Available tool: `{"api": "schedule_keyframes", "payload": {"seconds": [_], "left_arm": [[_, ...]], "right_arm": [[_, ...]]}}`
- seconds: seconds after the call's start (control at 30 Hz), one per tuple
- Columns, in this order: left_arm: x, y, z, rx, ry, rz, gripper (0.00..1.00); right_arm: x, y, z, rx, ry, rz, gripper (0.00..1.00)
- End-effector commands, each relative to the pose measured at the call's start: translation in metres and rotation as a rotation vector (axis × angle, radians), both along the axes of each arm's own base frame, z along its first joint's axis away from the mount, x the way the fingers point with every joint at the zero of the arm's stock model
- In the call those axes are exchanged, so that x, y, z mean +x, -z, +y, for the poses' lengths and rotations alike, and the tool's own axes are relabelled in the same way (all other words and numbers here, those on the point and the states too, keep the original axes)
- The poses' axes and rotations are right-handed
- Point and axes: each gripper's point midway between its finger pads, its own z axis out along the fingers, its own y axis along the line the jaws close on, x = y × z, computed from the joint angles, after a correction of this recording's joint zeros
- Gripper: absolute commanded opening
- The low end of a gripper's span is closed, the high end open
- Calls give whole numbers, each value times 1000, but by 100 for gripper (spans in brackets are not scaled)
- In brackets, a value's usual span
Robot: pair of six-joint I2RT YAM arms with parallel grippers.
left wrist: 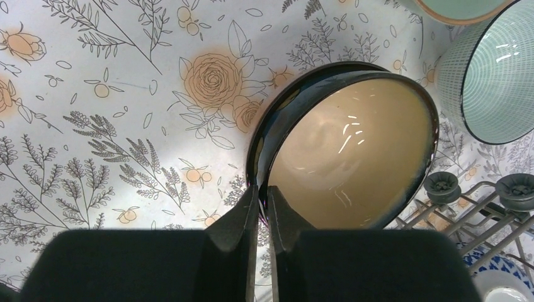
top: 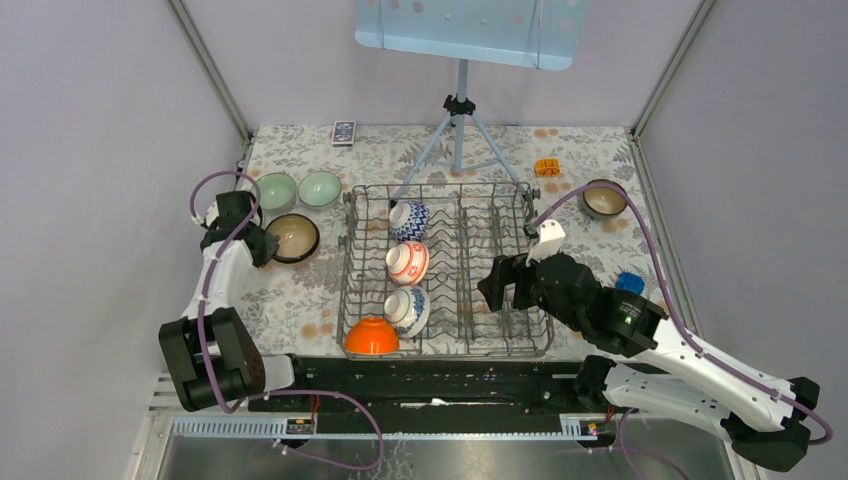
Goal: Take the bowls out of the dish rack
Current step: Place the bowl with the bowl.
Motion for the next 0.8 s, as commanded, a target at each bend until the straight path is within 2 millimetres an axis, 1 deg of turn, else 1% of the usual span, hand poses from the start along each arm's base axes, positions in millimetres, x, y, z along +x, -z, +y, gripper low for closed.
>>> {"api": "schedule_keyframes", "payload": {"seconds": [0.0, 0.07, 0.1, 0.17, 0.2, 0.27, 0.37, 0.43, 0.6, 0.77], "left_arm": [[9, -8, 2, 8, -2, -35, 19], [13, -22, 4, 20, -3, -67, 34], [17, -33, 6, 33, -5, -85, 41], [18, -47, 12, 66, -15, -94, 51], [19, -50, 16, 82, -22, -91, 52], [17, -52, 21, 108, -38, -78, 53], [16, -48, 31, 147, -65, -54, 52], [18, -44, 33, 155, -68, -40, 50], [29, -35, 34, 150, -44, -39, 47], [38, -25, 32, 135, -19, -19, 42]], "right_arm": [[2, -5, 1, 18, 12, -12, 95], [2, -5, 1, 21, 14, -15, 95], [2, -6, 1, 21, 13, -17, 95], [2, -5, 1, 18, 10, -17, 95], [2, -4, 1, 15, 9, -17, 95], [2, -4, 1, 10, 6, -19, 95], [2, -4, 0, 2, 2, -23, 95], [2, -2, -1, -3, 0, -23, 95], [1, 0, -4, -9, 1, -29, 95], [0, -1, -2, 1, -6, -26, 95]]}}
